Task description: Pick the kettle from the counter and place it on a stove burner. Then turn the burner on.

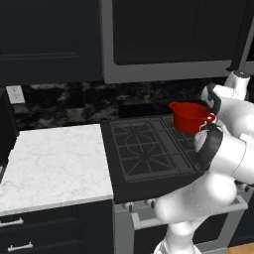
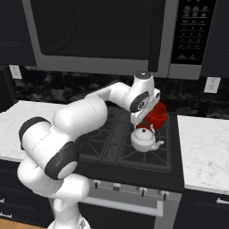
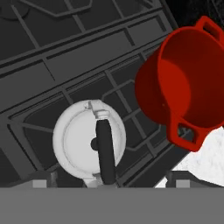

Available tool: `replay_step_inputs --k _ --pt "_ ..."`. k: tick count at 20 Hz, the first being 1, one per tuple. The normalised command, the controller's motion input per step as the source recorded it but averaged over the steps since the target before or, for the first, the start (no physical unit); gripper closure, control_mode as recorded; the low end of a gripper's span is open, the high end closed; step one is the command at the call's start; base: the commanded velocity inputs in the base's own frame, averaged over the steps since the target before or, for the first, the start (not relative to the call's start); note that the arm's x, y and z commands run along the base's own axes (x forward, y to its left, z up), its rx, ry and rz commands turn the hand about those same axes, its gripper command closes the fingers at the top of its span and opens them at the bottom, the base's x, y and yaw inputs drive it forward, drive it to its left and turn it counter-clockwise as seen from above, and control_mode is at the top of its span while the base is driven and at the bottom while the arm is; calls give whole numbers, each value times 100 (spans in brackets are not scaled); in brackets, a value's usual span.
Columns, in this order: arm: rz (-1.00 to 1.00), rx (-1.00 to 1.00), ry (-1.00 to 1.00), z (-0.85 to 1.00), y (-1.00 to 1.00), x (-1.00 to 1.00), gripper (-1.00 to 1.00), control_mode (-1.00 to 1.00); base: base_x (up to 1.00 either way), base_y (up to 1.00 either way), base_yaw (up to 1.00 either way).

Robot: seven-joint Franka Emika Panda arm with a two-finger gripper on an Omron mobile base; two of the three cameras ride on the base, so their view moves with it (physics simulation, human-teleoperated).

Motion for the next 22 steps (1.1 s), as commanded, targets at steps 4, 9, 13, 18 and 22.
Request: replay_step_inputs --k 4,9,13,18,22 --pt "-16 0 1 5 0 -44 -100 -100 0 0 0" --pt "-33 0 0 9 -6 -48 -100 -100 0 0 0" --pt "-43 7 -12 1 -16 -67 -100 -100 0 0 0" --pt "-41 11 -12 0 -21 -59 -100 -100 0 0 0" --pt "-27 14 -5 0 -27 -56 -100 -100 0 0 0"
